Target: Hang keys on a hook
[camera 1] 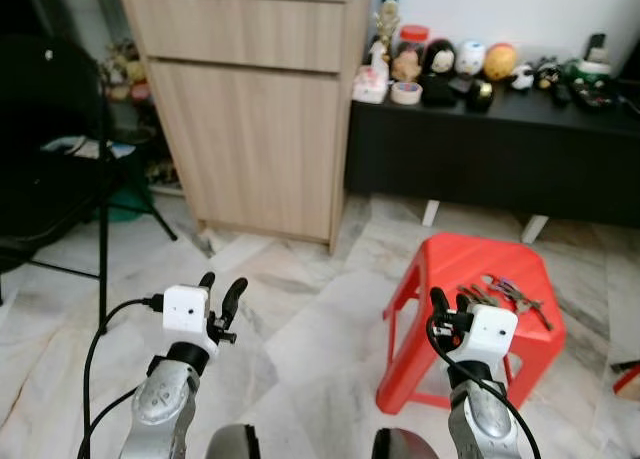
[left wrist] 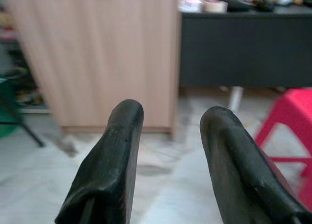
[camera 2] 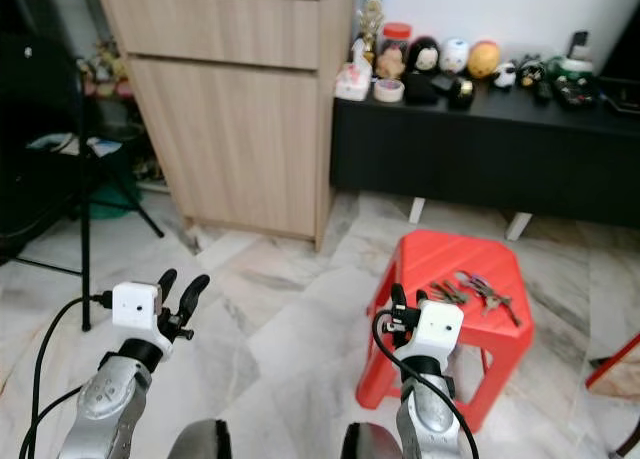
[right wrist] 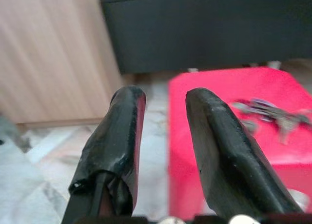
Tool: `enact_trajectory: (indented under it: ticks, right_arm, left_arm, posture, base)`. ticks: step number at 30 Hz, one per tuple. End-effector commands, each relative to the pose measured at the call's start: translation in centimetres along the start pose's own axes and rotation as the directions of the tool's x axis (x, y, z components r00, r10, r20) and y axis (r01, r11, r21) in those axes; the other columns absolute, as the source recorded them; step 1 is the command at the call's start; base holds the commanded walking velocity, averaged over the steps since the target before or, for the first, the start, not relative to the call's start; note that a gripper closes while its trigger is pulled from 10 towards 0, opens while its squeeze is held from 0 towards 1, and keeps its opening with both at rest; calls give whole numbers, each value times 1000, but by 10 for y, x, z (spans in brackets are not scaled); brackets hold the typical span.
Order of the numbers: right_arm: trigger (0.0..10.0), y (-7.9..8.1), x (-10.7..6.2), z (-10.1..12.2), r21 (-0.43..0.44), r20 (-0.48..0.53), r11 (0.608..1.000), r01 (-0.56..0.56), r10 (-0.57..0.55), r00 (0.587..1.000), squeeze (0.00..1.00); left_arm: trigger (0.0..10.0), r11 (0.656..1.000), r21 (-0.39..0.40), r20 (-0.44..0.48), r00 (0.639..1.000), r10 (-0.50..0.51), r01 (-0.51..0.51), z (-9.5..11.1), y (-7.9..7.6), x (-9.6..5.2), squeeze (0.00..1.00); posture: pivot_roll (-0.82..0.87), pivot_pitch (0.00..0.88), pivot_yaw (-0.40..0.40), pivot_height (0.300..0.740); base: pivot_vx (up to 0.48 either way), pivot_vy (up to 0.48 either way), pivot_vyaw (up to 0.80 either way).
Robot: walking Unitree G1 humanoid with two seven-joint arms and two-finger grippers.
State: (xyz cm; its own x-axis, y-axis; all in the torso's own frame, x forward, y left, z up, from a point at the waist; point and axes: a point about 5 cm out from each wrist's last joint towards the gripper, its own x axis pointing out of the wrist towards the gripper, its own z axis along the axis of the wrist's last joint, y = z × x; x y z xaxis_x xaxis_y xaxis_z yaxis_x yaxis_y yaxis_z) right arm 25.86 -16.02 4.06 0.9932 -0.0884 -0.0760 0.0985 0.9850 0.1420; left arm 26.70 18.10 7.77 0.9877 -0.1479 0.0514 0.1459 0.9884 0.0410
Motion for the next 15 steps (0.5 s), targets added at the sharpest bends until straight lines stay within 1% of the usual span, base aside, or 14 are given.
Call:
enact_trajectory:
  ticks: [1,10,13,15]
  right_arm:
    - [10000,0,0,0,5,-2,1000,6,-6,1000,0]
    - [10000,-1,0,0,3,-3,1000,3,-3,1000,0]
    - [10000,-1,0,0,3,-4,1000,2,-2,1000,0]
    - [10000,-1,0,-1,2,-6,1000,2,-2,1000,0]
  left_arm:
    - [10000,1000,10,-2,1000,1,-1,0,2,-1,0]
    - [10000,1000,6,-2,1000,-1,1,0,1,-1,0]
    - [10000,1000,6,-4,1000,2,-2,-1,1,-1,0]
    - [10000,1000,6,-4,1000,5,-5,-1,1,-1,0]
  posture:
    - [50,2,-71,608]
    - [46,8,-72,608]
    - [47,10,-75,608]
    - [47,9,-75,608]
  base:
    - [0,-472,0]
    - [0,-472,0]
    - [0,-326,0]
    - [0,0,0]
